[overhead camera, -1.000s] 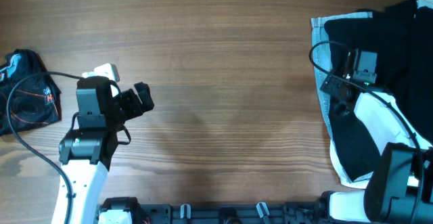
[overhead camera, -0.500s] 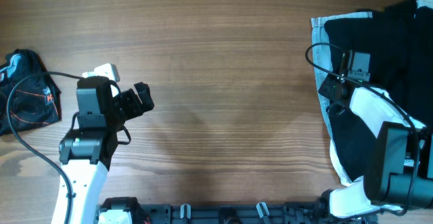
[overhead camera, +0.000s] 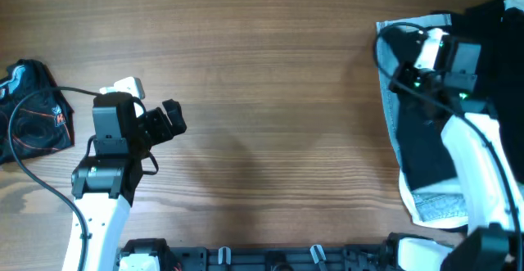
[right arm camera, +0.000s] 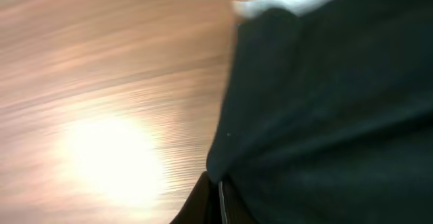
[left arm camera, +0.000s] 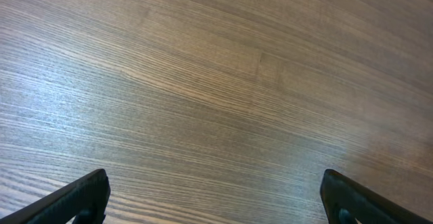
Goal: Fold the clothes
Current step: 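Reach the right gripper to the black shorts on the denim pile, then drag the black shorts left to the table center with both grippers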
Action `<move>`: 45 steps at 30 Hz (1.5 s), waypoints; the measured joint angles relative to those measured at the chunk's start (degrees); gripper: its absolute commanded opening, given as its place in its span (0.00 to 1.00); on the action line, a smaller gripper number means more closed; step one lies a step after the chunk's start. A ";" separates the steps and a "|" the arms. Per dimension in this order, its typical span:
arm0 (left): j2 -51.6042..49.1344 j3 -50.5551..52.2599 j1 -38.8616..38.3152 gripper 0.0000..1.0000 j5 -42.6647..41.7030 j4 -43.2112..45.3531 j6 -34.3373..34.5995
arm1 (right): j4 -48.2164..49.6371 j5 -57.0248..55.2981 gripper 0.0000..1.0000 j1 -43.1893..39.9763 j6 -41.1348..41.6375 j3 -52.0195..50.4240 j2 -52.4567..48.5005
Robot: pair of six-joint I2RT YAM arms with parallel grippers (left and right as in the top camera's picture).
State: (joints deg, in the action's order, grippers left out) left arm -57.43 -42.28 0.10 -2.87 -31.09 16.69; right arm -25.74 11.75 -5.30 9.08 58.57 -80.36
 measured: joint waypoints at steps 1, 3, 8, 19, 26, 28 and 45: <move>0.00 0.00 0.00 1.00 0.00 0.02 0.00 | 0.24 1.90 0.04 2.73 0.04 0.00 0.35; 0.00 0.00 0.00 1.00 -0.02 0.15 0.00 | 2.03 4.07 0.04 8.35 0.76 -0.02 0.04; -0.02 0.00 0.00 1.00 0.00 1.25 0.00 | 17.70 7.37 0.08 25.92 7.32 -0.02 -5.95; -0.90 -0.02 -0.46 1.00 -13.55 1.11 0.44 | 5.86 -6.88 1.00 25.40 7.39 0.44 -8.55; -16.22 -0.11 -14.84 1.00 -21.51 5.44 11.74 | -7.58 -9.53 1.00 12.70 7.13 0.94 0.74; -22.12 -0.31 -20.46 1.00 -22.56 11.28 17.07 | -10.54 -9.70 1.00 11.28 7.13 0.92 0.76; -39.85 -1.05 -32.02 0.04 -25.49 22.32 29.09 | -12.28 -10.86 1.00 10.23 7.13 0.94 0.76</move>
State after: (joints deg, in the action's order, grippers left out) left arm -97.27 -43.33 -31.92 -28.36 -8.78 45.78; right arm -38.02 0.89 4.93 16.21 59.51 -79.59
